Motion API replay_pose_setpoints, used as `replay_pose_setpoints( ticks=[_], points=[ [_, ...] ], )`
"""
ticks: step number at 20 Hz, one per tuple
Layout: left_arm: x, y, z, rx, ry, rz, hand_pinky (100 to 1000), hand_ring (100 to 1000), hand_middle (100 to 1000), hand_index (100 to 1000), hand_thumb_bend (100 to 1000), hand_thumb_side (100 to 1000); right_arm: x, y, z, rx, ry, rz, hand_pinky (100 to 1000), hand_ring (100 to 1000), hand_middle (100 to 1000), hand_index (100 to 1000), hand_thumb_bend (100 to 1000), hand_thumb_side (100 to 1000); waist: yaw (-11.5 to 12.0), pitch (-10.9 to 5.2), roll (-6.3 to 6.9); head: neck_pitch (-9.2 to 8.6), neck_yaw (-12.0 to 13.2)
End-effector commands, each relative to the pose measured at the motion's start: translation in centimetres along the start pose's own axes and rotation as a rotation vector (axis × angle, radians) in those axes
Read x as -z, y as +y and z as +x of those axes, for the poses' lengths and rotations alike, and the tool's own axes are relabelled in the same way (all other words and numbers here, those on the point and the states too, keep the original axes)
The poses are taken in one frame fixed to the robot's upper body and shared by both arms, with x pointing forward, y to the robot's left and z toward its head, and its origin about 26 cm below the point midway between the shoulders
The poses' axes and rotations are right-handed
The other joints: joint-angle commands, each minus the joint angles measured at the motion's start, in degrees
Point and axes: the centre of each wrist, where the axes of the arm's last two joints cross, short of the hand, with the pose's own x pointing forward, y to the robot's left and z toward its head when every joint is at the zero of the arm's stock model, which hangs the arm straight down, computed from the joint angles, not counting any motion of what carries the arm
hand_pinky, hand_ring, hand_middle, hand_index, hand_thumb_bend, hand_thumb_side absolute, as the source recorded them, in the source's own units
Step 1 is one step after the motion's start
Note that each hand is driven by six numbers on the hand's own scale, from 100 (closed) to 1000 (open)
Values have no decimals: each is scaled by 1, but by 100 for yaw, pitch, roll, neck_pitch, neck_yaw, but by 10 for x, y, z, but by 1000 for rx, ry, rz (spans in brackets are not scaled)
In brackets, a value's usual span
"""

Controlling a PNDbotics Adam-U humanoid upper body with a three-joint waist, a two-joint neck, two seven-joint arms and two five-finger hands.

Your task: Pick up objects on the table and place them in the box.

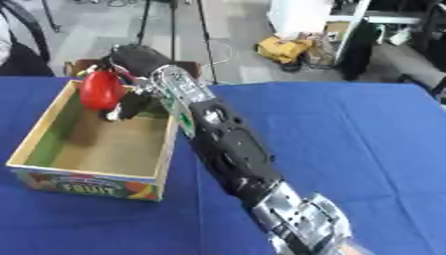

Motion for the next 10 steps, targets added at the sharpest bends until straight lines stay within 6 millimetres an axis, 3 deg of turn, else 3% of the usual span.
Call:
replay_pose_setpoints(
  ticks=[1, 10],
  points=[
    [5, 3, 7, 12, -26, -14, 406, 353, 460, 572, 100, 817, 3, -10, 2, -80, -28, 5, 454, 559, 302, 339, 100, 495, 30, -81, 24, -72, -93],
    [5, 3, 7, 16, -26, -13, 407, 353, 459, 571, 100, 817, 9, 10, 12, -199, -104, 94, 472, 580, 330, 351, 100, 564, 80, -66, -27, -65, -136]
  ],
)
